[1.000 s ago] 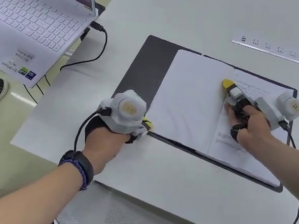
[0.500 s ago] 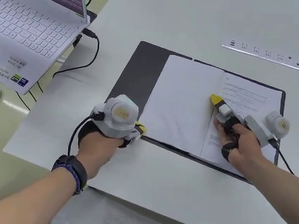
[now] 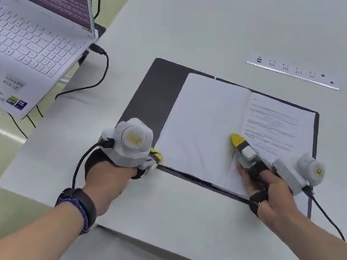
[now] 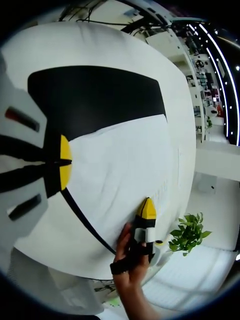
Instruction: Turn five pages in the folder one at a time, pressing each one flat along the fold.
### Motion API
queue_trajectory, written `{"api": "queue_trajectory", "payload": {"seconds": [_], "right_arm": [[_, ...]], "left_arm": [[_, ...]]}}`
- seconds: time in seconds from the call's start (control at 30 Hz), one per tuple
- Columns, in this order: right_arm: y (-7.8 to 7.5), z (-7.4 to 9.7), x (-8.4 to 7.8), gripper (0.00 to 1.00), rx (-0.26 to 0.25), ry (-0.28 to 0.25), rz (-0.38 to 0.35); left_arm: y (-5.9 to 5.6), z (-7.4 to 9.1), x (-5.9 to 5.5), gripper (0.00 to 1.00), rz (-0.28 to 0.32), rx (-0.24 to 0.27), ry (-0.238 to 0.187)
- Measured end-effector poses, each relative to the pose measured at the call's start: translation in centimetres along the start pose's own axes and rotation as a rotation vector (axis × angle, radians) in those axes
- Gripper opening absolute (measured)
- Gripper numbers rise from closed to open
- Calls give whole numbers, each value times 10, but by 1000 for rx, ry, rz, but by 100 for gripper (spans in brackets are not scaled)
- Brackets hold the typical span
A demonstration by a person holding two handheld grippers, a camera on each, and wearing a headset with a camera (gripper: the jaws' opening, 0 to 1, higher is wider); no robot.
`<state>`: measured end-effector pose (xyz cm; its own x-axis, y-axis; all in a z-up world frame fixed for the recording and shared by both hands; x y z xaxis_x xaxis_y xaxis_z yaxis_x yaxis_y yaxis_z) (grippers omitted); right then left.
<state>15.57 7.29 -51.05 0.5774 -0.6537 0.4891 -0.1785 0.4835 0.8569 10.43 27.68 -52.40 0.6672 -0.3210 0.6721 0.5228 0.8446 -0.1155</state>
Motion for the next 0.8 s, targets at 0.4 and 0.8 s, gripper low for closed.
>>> {"api": "queue_trajectory", "payload": {"seconds": [0.4, 0.8], "right_arm": [[0, 18, -17, 0, 6, 46, 0], [-5, 35, -34, 0, 13, 81, -8]], "left_arm": [[0, 1, 0, 0, 3, 3, -5], [-1, 1, -1, 0, -2, -3, -7]]}}
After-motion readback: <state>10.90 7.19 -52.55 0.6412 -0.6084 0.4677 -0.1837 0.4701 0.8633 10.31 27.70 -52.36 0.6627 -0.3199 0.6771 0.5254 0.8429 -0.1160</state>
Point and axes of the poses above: the centre of the closed fingertips' face, and the gripper's own axes: z roughly backward along the fingers, y roughly to its left, x roughly out of its top, the point moved 5 cm from there along z, roughly backward along the fingers, and after that the axes turned 5 degrees about x, right-handed, at the moved point
